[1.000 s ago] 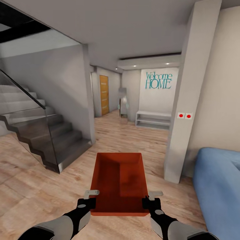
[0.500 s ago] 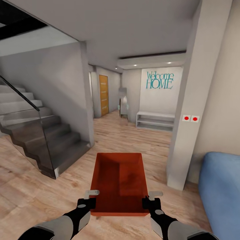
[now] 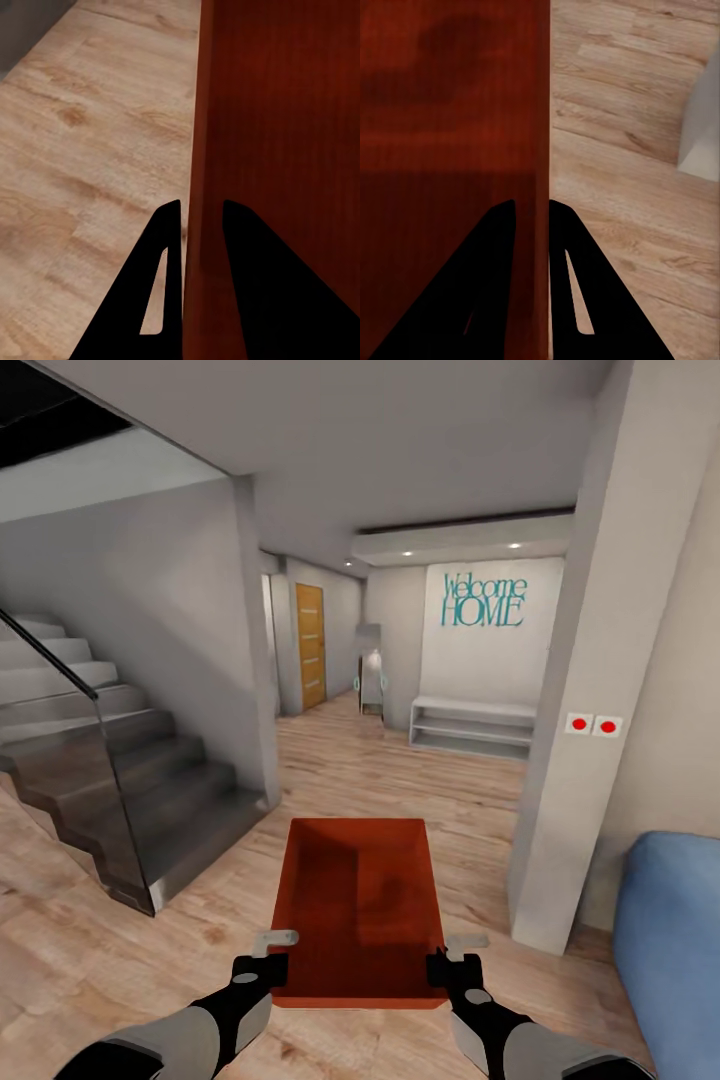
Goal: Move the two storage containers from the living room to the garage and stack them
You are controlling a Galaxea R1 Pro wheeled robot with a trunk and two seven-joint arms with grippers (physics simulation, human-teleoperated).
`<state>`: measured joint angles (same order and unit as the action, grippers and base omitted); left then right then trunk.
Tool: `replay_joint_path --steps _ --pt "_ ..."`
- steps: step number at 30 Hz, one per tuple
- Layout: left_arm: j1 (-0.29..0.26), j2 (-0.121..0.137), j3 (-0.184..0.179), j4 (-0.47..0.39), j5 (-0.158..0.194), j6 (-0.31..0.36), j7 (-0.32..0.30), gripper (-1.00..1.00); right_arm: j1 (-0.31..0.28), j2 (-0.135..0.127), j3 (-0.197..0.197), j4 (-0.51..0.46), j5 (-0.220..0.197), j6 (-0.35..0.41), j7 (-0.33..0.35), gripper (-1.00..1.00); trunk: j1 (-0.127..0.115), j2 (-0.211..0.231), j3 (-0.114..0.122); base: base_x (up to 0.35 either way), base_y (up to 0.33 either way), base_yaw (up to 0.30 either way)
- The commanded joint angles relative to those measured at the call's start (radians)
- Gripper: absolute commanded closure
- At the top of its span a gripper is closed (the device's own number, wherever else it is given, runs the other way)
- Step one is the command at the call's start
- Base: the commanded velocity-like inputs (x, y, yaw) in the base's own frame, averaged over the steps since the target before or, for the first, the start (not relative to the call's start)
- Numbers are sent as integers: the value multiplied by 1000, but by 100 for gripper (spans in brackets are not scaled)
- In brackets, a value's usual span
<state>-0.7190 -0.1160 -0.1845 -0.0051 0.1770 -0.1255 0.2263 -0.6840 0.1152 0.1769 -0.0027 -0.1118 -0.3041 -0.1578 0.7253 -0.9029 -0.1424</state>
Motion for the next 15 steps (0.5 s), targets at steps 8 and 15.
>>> replay_joint_path --steps 8,15 --pt "0 21 51 4 18 -5 8 100 -2 0 -53 -2 -14 -40 -3 100 1 -1 -1 321 0 0" --pt "0 21 51 4 18 -5 8 100 -1 0 -53 -2 -14 -40 -3 100 1 -1 -1 321 0 0"
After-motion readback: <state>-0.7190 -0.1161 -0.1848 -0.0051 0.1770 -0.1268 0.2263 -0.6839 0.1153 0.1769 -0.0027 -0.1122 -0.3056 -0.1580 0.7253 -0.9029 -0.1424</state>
